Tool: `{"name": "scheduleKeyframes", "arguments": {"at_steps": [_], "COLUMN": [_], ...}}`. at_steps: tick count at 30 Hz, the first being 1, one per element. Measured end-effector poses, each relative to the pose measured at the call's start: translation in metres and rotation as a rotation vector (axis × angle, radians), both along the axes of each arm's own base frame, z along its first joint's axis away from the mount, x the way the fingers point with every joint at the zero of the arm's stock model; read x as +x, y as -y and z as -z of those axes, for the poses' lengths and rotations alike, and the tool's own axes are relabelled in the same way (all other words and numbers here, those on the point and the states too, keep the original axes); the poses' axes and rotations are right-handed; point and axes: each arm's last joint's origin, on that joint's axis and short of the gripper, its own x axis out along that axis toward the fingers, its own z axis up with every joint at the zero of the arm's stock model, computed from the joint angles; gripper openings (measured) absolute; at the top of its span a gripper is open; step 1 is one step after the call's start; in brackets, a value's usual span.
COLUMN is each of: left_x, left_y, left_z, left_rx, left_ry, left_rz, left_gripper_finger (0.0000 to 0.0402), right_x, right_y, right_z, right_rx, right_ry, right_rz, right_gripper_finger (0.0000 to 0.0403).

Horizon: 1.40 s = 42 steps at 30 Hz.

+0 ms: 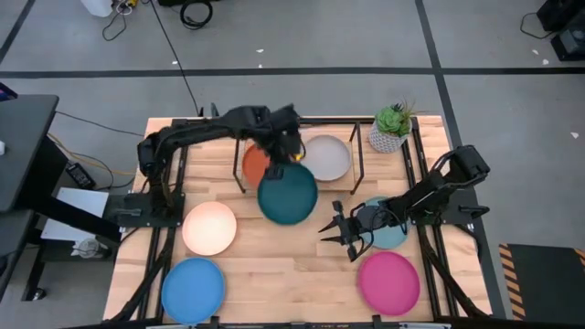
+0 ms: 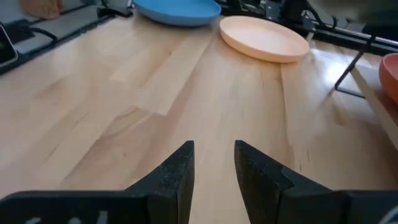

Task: Place and stack plates onto a shelf
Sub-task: Stack the dark blue plate on top of the orange plate on the shelf

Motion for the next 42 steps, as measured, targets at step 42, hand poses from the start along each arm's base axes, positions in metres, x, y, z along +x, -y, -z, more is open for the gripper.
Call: {"name": "scheduleKeyframes", "arguments": {"at_steps": [42], "left_x": [-0.030], "left_y": [-0.117], "left_z": [0.054], "left_rx": [0.129], "left_ry": [-0.231], "left_rz": [-0.216], "left_gripper_finger": [0.0122], "right_x": [-0.001], "right_y": [-0.006], "right_z": [0.001], "right_rx": [0.043], "right_ry": [0.002], "right_rz": [0.014], "right_gripper_finger": [0.0120]}}
